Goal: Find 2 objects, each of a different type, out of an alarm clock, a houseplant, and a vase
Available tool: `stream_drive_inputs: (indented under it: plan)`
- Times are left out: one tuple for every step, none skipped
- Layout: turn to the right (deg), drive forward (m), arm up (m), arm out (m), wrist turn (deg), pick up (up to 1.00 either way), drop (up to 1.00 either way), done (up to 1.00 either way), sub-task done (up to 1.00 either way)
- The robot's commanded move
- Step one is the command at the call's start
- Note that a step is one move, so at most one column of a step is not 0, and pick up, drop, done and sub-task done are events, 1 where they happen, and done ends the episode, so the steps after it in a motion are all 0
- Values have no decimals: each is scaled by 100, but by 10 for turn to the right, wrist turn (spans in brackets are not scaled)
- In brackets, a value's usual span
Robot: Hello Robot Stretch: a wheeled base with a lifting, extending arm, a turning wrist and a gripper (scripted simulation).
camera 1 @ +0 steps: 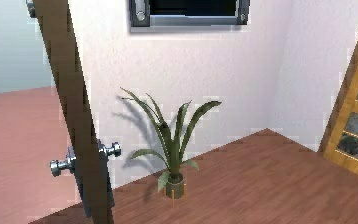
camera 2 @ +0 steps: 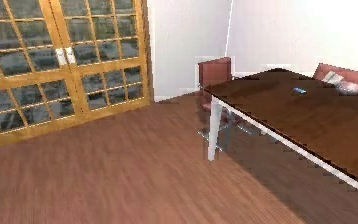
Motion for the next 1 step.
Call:
stream_drive_inputs:
  plan:
    - [0,0,0,0,0,0,0,100,0]
